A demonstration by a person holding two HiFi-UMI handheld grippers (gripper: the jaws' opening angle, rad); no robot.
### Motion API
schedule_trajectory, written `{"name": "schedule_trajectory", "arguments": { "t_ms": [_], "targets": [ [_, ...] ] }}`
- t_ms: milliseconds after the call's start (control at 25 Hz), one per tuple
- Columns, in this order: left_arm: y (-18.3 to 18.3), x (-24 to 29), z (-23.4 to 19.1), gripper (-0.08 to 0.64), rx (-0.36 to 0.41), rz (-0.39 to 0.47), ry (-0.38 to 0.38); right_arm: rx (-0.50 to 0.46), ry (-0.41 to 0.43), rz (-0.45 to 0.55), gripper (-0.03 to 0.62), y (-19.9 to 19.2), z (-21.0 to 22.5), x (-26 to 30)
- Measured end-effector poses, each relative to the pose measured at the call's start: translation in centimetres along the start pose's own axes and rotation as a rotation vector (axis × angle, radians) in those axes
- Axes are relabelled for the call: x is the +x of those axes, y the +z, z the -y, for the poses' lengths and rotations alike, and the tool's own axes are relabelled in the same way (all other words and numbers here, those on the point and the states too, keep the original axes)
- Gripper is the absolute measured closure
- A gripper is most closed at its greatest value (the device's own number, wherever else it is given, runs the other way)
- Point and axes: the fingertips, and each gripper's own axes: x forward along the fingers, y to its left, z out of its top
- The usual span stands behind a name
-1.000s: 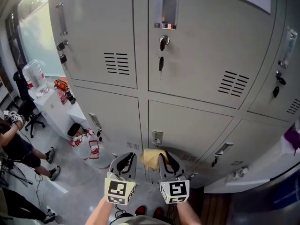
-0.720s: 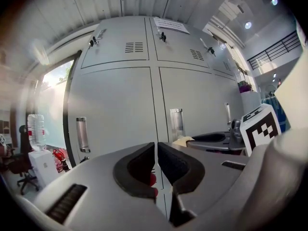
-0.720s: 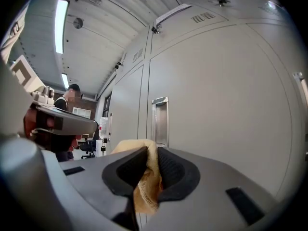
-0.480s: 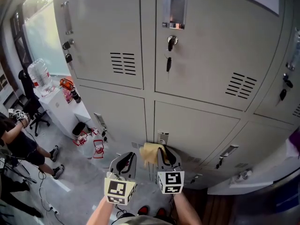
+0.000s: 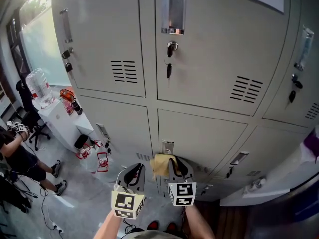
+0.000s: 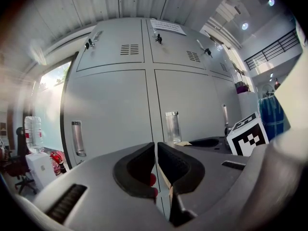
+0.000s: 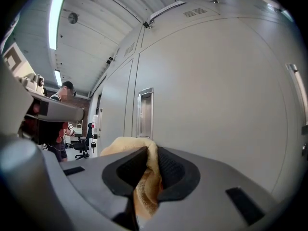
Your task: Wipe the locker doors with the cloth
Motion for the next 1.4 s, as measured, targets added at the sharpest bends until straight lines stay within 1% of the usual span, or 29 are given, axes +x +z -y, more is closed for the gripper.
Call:
{"name": "schedule_trajectory", "arguments": {
  "t_ms": [600, 1200, 1400],
  "targets": [
    [0.5, 1.3, 3.6, 0.52, 0.001, 0.016, -0.09, -0.001, -0.109, -0.005, 0.518, -0.2, 4.8, -3.2],
    [1.4, 3.1, 8.2, 0.52, 0.004, 0.034, -0.201, 0.0, -0.26, -0.023, 0.517, -0.9, 11.2, -7.6],
    [1.5, 3.4, 9.2, 0.52, 0.007, 0.036, -0.224, 0.012, -0.312, -0.03, 0.517, -1.3, 13.3, -9.0]
  ]
}}
